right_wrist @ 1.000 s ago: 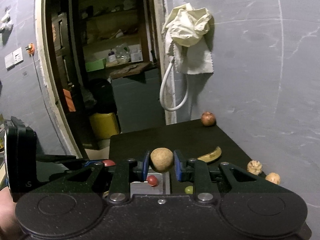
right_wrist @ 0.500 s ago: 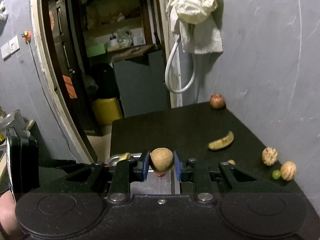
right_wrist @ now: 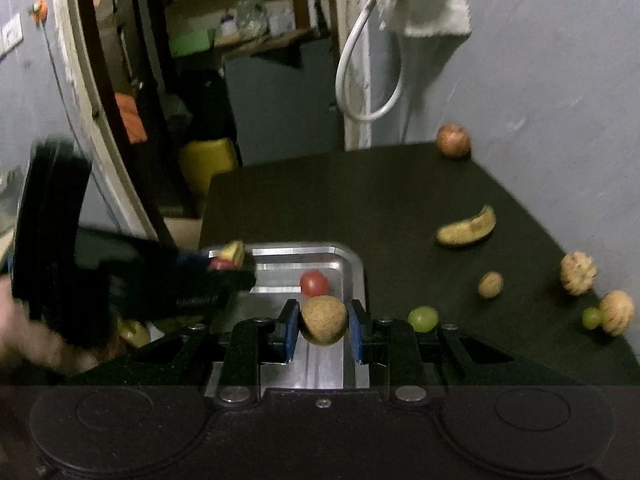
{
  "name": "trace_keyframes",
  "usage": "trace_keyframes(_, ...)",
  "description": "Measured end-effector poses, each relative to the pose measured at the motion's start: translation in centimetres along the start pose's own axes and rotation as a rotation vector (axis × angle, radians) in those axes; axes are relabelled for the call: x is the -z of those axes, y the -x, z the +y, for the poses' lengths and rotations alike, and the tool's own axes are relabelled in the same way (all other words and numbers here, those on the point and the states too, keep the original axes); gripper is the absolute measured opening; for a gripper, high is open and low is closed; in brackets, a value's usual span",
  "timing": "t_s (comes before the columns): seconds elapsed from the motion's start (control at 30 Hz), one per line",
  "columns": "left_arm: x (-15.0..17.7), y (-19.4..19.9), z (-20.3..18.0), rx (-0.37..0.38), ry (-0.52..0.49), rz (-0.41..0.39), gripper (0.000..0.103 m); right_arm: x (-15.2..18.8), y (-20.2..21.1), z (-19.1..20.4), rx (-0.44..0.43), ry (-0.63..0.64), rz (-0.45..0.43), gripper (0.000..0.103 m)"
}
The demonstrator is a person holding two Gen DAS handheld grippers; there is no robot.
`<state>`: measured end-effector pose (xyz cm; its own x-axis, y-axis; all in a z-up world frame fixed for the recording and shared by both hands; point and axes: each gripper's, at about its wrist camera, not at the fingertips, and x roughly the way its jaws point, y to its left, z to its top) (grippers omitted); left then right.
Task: Organize fruits
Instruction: 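Lower the tomato and brown fruit into the silver tray and open both grippers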
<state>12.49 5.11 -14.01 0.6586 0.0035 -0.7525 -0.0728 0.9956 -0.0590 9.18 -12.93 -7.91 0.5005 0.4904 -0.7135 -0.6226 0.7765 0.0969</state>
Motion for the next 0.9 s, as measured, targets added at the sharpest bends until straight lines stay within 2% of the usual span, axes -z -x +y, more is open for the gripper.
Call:
trace_keyframes(0.23,-0.3,-3.2,0.5,0.087,-0.061,0.054,0.031,1.8,-4.4,0.8,-0.032,0.119,0.051,0.027)
trace_keyframes(0.53,-0.6,-5.5,0.4,0.103,-0.115,0.091,0.031,2.2,-8.2,0.4,-0.040,0.167,0.111,0.027)
trace_keyframes(0.9,-0.7,-5.7,0.4,0.104,-0.122,0.083,0.035,2.8,-8.9,0.7,-0.056,0.196,0.119,0.028)
